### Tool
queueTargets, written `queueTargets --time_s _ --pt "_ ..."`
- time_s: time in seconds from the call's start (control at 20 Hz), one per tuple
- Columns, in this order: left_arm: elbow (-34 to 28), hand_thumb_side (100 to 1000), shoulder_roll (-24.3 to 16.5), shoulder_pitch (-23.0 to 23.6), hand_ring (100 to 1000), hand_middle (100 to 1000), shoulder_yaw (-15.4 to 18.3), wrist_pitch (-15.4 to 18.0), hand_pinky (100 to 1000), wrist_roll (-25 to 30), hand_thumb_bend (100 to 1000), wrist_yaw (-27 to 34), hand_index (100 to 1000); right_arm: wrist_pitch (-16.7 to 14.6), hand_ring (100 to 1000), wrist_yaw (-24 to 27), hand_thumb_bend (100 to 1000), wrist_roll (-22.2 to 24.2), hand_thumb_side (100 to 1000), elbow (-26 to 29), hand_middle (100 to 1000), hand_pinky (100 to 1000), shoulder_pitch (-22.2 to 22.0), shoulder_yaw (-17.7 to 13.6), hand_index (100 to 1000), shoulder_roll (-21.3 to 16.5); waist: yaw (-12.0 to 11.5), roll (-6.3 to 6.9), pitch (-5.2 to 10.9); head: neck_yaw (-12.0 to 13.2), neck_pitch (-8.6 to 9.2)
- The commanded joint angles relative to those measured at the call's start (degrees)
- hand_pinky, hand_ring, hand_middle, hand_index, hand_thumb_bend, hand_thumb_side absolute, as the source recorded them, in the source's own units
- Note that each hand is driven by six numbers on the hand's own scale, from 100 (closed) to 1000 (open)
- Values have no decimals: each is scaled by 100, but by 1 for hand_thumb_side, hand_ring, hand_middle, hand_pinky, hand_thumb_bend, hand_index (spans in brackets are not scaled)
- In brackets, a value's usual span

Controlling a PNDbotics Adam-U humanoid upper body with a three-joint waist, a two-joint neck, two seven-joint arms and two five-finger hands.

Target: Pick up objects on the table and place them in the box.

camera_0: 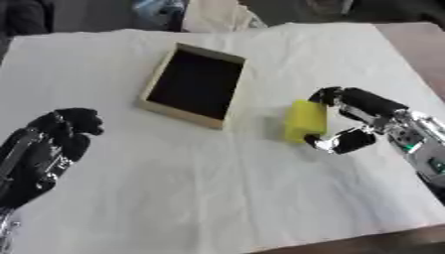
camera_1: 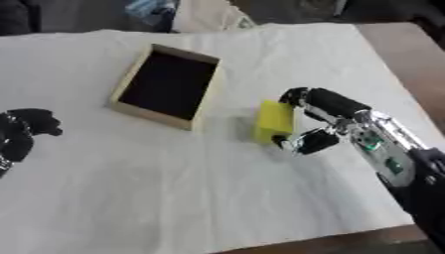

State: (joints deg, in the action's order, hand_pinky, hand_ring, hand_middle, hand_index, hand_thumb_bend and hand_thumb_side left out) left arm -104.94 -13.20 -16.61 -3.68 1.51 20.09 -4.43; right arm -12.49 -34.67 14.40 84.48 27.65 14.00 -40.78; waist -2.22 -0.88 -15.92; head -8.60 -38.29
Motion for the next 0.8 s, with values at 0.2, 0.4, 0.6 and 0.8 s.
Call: queueTargets --time_s 0.2,0.4,0.6,0.8 --pt "-44 685 -90 -37 699 661 4 8 865 29 491 -9 788 98 748 665 202 15 505 945 788 741 145 -180 582 -543 3 -38 110 20 -26" --pt "-43 685 -104 -46 699 660 -12 11 865 48 491 -10 788 187 748 1083 211 127 494 1483 789 743 354 -236 584 -810 -54 -70 118 -1 -17" --pt "-41 685 -102 -79 699 661 -60 17 865 94 491 2 788 241 750 1298 225 214 485 1651 791 746 666 -247 590 -953 -208 -115 120 -89 10" --pt "-41 685 -105 -135 699 661 -128 23 865 164 490 16 788 236 752 1382 226 367 497 1466 794 749 1005 -176 597 -957 -439 -177 108 -190 52"
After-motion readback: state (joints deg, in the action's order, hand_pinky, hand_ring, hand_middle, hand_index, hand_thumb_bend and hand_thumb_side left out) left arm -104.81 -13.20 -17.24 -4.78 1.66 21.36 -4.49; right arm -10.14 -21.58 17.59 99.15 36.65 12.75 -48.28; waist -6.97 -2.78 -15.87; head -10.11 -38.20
